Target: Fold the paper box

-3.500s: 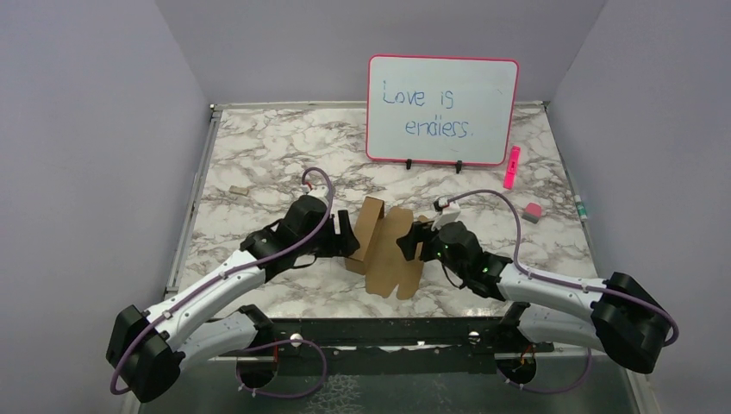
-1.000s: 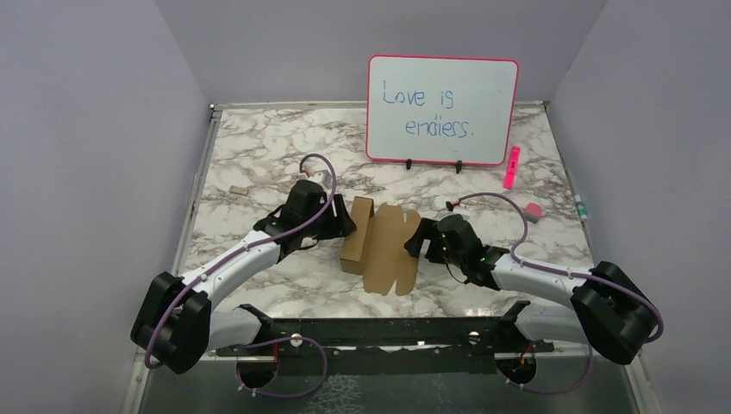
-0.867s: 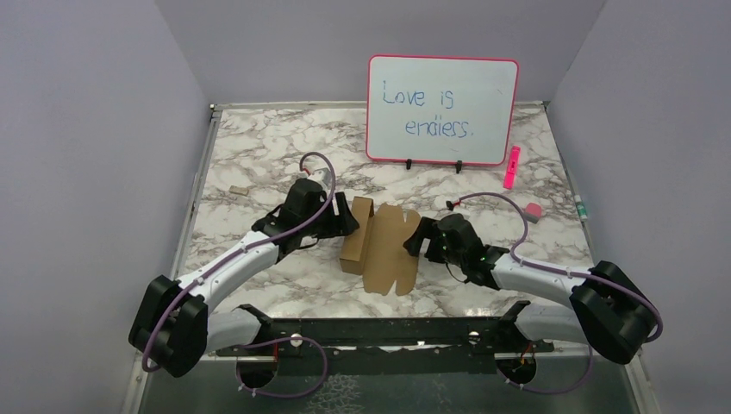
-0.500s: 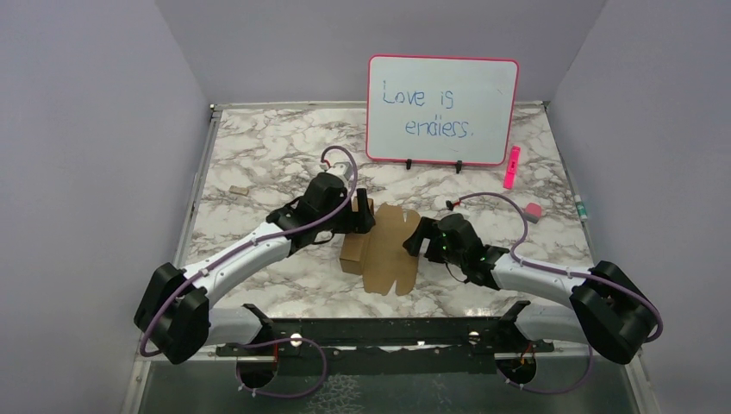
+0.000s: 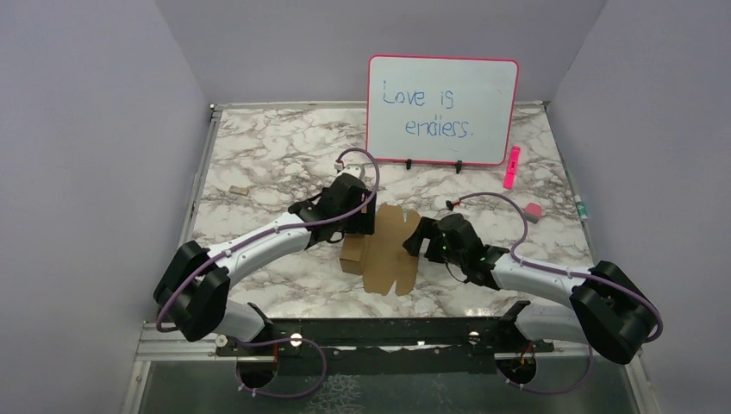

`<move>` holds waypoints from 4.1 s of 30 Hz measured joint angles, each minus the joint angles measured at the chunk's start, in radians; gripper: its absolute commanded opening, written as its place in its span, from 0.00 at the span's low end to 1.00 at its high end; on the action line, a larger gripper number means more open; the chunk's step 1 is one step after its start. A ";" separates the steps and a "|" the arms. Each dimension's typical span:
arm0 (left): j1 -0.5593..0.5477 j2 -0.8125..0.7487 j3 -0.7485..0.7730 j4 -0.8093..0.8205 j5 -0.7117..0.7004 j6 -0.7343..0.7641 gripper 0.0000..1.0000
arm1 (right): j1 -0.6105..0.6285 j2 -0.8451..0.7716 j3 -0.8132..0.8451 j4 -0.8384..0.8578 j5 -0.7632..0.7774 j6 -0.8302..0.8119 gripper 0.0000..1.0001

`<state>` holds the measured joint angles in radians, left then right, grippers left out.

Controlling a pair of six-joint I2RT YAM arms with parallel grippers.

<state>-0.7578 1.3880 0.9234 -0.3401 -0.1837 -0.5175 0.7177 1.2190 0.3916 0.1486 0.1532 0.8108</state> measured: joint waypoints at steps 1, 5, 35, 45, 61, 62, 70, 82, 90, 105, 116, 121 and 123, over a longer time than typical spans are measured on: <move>-0.002 0.010 0.003 0.000 -0.005 0.003 0.83 | 0.000 0.000 0.000 0.000 0.000 0.000 0.88; -0.004 0.047 0.005 -0.001 -0.026 0.006 0.79 | 0.000 0.000 0.000 0.000 0.000 -0.001 0.88; 0.039 -0.065 -0.113 0.075 -0.016 -0.023 0.54 | 0.000 0.019 0.010 0.002 -0.011 -0.016 0.81; 0.089 -0.120 -0.179 0.135 0.045 -0.066 0.54 | 0.000 0.025 0.010 0.056 -0.095 -0.007 0.53; 0.105 -0.208 -0.228 0.174 0.063 -0.106 0.86 | -0.006 0.035 0.093 0.075 -0.191 -0.064 0.03; 0.107 -0.215 -0.229 0.174 0.063 -0.107 0.89 | -0.006 0.035 0.108 0.062 -0.193 -0.077 0.03; 0.145 -0.312 -0.210 0.082 0.049 -0.080 0.99 | -0.006 0.063 0.334 -0.138 -0.196 -0.264 0.01; 0.180 -0.556 -0.033 -0.118 -0.009 0.131 0.99 | -0.006 0.306 0.855 -0.499 -0.220 -0.737 0.01; 0.183 -0.639 -0.072 -0.143 -0.108 0.245 0.99 | -0.006 0.468 1.110 -0.715 -0.286 -1.023 0.04; 0.344 -0.636 -0.133 -0.154 -0.061 0.303 0.99 | 0.109 0.511 1.213 -0.911 -0.301 -1.414 0.21; 0.344 -0.620 -0.169 -0.117 0.096 0.352 0.99 | 0.138 0.472 1.125 -0.895 -0.232 -1.424 0.48; 0.344 -0.578 -0.169 -0.099 0.131 0.375 0.98 | 0.137 0.327 1.032 -0.866 -0.103 -1.334 0.56; 0.344 -0.547 -0.167 -0.093 0.141 0.387 0.98 | 0.136 0.265 0.998 -0.854 -0.062 -1.296 0.60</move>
<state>-0.4133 0.8410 0.7567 -0.4332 -0.0429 -0.1307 0.8536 1.4837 1.3891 -0.7052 0.0910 -0.4854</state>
